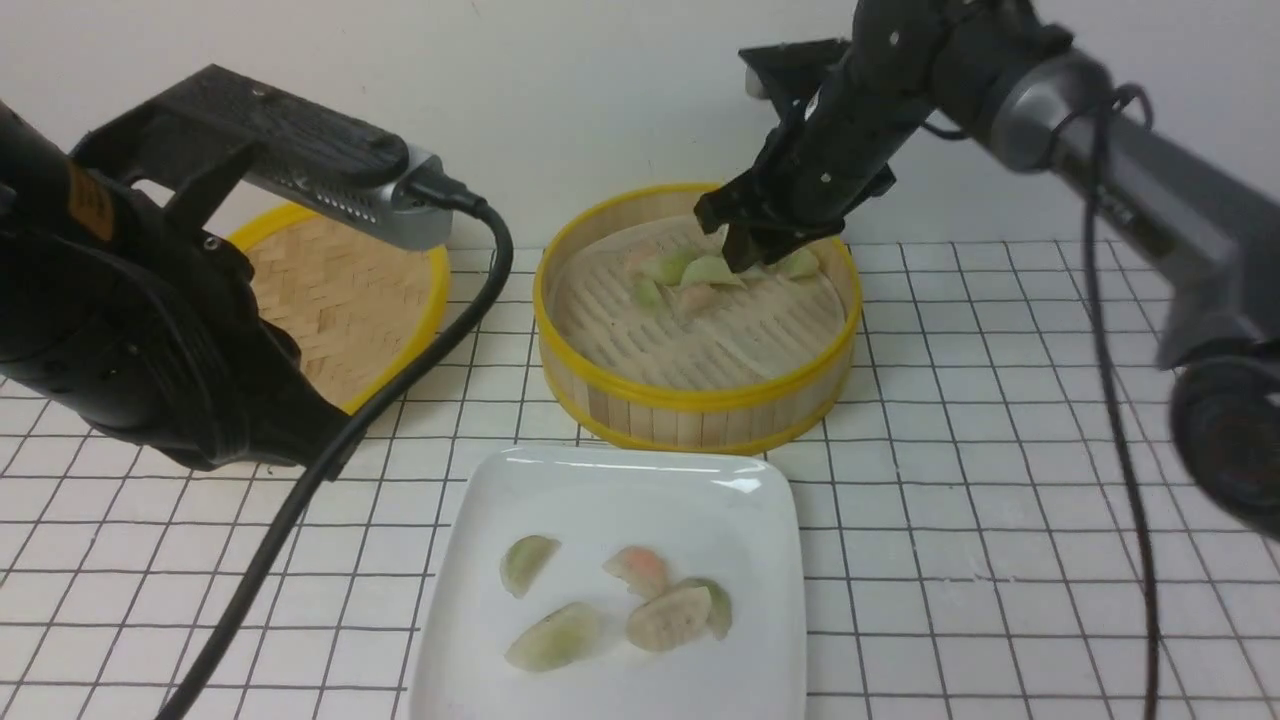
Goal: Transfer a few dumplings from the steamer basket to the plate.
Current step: Use the right arm to grab a dumpling from inside the steamer, then use the right arm to put the dumpling into the plate, then use the right arm to grab a dumpling from inside the steamer
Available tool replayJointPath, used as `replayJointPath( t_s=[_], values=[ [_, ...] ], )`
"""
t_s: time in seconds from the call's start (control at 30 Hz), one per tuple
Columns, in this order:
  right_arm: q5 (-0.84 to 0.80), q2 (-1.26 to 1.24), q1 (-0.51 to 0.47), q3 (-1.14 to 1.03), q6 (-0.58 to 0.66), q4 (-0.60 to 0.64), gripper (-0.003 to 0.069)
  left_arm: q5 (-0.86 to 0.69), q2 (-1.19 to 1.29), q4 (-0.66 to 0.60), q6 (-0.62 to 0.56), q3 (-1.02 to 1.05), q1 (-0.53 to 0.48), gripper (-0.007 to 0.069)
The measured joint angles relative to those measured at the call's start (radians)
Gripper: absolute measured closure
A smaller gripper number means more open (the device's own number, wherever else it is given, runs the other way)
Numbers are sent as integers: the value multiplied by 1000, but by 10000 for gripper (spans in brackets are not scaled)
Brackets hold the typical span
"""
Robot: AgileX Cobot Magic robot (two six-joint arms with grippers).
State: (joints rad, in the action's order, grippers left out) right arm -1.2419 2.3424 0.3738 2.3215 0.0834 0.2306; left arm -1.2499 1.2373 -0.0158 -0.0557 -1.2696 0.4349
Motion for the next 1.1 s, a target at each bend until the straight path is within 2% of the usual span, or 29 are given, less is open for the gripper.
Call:
replayJointPath(
  t_s=[0.17, 0.27, 0.4, 0.47, 0.6, 0.73, 0.8, 0.9, 1.1],
  values=[
    [1, -308, 61, -496, 19, 64, 470, 0, 0, 16, 0, 0, 0, 631],
    [13, -348, 126, -646, 46, 74, 470, 0, 0, 16, 0, 0, 0, 631],
    [76, -323, 202, -737, 83, 75, 466, 0, 0, 16, 0, 0, 0, 631],
    [100, -307, 223, -744, 91, 75, 433, 1, 1, 16, 0, 0, 0, 631],
    [133, -292, 232, -729, 93, 69, 250, 1, 2, 16, 0, 0, 0, 631],
    [129, -288, 221, -672, 93, 21, 120, 1, 2, 16, 0, 0, 0, 631],
    [141, -286, 207, -618, 87, -34, 99, 1, 4, 16, 0, 0, 0, 631],
    [181, -262, 163, -491, 68, -105, 104, 0, 4, 16, 0, 0, 0, 631],
    [201, -69, 30, -160, 60, -147, 175, 0, 4, 16, 0, 0, 0, 631]
  ],
)
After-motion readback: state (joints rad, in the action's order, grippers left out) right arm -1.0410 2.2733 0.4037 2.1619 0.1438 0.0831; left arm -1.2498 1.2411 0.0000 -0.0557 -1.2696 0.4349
